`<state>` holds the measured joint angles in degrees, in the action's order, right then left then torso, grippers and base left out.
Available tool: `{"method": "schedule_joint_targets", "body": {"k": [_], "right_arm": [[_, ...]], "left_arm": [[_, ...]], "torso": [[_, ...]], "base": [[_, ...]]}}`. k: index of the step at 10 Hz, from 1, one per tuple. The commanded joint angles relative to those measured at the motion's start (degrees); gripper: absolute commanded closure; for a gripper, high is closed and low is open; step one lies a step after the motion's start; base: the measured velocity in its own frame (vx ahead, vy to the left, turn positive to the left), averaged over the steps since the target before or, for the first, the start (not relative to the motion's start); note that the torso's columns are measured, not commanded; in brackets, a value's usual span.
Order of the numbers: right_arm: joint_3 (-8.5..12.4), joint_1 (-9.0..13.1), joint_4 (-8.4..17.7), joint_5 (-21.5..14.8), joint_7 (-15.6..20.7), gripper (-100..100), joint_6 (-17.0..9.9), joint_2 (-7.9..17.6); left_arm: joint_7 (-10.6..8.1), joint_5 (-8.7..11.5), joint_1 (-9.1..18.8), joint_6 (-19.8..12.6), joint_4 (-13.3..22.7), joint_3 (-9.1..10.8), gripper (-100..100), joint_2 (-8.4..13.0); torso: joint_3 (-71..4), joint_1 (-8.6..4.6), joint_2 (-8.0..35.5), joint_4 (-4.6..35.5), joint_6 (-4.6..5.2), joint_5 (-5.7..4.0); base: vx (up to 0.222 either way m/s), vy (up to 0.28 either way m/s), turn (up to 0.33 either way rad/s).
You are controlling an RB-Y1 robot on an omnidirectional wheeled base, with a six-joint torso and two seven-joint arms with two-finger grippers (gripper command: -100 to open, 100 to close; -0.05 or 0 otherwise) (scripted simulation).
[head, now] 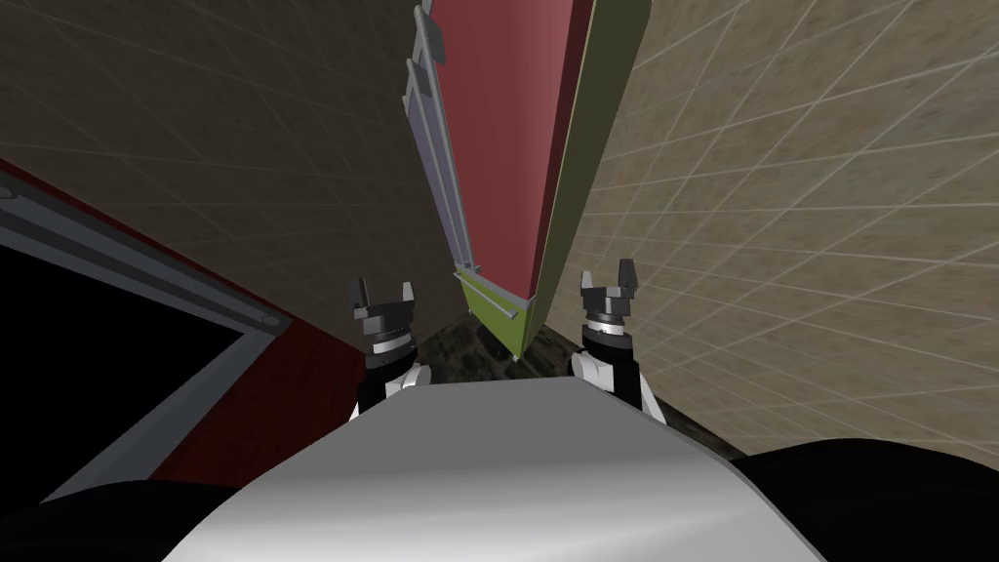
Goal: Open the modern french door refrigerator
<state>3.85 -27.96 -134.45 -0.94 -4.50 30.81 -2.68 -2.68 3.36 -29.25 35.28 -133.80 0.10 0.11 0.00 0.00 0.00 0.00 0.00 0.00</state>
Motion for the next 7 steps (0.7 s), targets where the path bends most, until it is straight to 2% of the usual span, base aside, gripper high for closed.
{"method": "schedule_joint_targets", "body": {"k": [1, 7], "right_arm": [[0.0, 0.0, 0.0, 0.0, 0.0, 0, 0.0, 0.0], [0.0, 0.0, -0.02, 0.0, 0.0, 0, 0.0, 0.0]], "left_arm": [[0.0, 0.0, 0.0, 0.0, 0.0, 0.0, 0, 0.0], [0.0, 0.0, 0.0, 0.0, -0.01, 0.0, 0, 0.0]], "torso": [[-4.67, 0.0, 2.32, 2.35, 0.0, 0.0], [-53.81, 0.0, 26.93, 26.91, 0.0, 0.0]], "base": [[0.0, 0.0, 0.0], [0.0, 0.0, 0.0]]}}
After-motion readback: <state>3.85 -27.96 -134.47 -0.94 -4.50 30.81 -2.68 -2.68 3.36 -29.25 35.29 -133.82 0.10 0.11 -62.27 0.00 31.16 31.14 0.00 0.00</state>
